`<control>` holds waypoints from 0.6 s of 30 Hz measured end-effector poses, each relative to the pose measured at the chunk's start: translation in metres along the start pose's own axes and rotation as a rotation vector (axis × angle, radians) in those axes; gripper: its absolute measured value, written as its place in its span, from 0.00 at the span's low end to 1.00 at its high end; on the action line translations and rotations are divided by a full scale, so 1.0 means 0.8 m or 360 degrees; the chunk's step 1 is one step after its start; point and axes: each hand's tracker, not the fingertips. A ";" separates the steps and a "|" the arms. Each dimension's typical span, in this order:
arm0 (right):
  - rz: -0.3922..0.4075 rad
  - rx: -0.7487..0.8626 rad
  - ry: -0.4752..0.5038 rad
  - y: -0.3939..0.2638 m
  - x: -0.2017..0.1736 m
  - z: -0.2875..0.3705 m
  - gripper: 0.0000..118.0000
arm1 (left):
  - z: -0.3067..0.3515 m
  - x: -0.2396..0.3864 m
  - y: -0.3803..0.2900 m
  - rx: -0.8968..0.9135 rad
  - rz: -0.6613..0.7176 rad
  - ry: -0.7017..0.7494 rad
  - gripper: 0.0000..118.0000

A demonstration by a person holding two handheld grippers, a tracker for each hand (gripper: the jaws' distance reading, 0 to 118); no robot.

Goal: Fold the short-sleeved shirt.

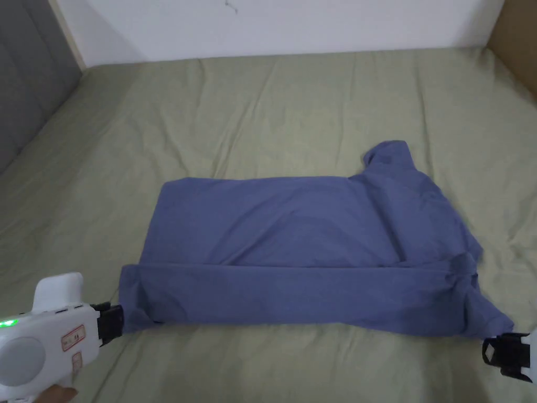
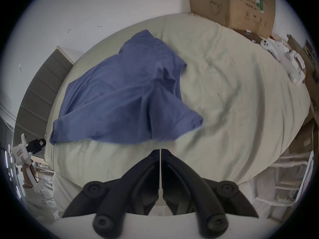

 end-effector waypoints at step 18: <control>-0.0099 0.0013 -0.0031 -0.002 0.008 0.000 0.02 | -0.068 0.015 0.000 -0.0177 -0.0170 0.0029 0.05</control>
